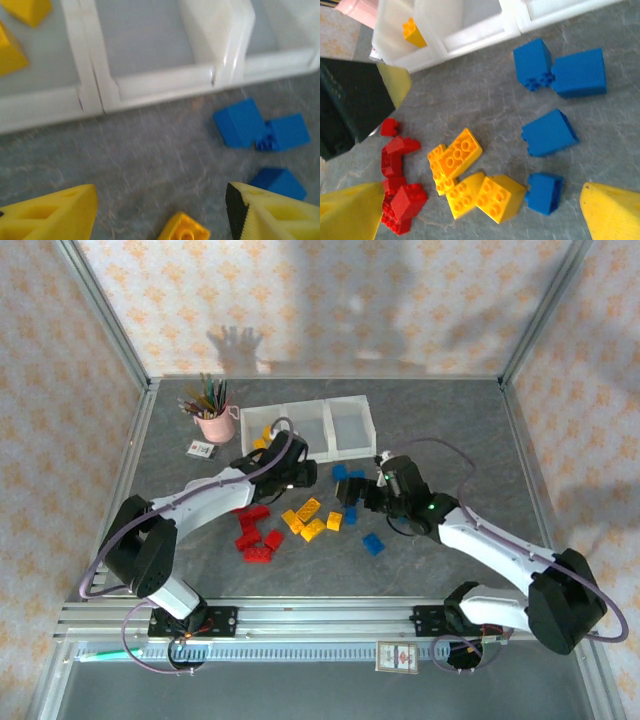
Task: Sort the legos into containers by color
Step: Pick up the lego from the center of the table.
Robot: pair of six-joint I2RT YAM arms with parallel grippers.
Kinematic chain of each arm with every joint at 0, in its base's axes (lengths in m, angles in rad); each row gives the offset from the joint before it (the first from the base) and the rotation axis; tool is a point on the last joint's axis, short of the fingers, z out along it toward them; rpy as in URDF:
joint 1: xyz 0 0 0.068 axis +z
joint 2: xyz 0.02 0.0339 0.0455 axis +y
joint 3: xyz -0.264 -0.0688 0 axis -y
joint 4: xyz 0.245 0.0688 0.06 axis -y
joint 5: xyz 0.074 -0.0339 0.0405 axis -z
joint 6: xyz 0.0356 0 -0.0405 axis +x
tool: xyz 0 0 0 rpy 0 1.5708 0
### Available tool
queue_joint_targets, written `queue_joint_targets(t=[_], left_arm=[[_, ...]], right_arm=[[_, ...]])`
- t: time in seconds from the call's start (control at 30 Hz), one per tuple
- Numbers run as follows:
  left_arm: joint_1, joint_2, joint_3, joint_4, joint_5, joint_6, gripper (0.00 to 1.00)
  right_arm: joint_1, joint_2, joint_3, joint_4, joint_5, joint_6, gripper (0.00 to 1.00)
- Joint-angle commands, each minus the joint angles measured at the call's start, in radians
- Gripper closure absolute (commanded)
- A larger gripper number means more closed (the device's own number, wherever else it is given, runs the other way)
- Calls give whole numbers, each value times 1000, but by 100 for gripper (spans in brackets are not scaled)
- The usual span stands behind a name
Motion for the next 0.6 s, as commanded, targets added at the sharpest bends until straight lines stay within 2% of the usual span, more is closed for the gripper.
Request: queue_joint_targets(t=[0.0, 0.13, 0.37, 0.57], left_arm=[[-36, -15, -34, -51, 12, 22, 27], [-77, 15, -50, -74, 0, 36, 27], [-106, 88, -51, -48, 43, 68, 25], [-110, 175, -13, -50, 35, 86, 27]], right_arm=[[-6, -58, -48, -17, -23, 2, 0], [-8, -90, -116, 25, -81, 29, 0], [-8, -142, -164, 38, -73, 42, 0], [-9, -134, -163, 34, -59, 39, 0]])
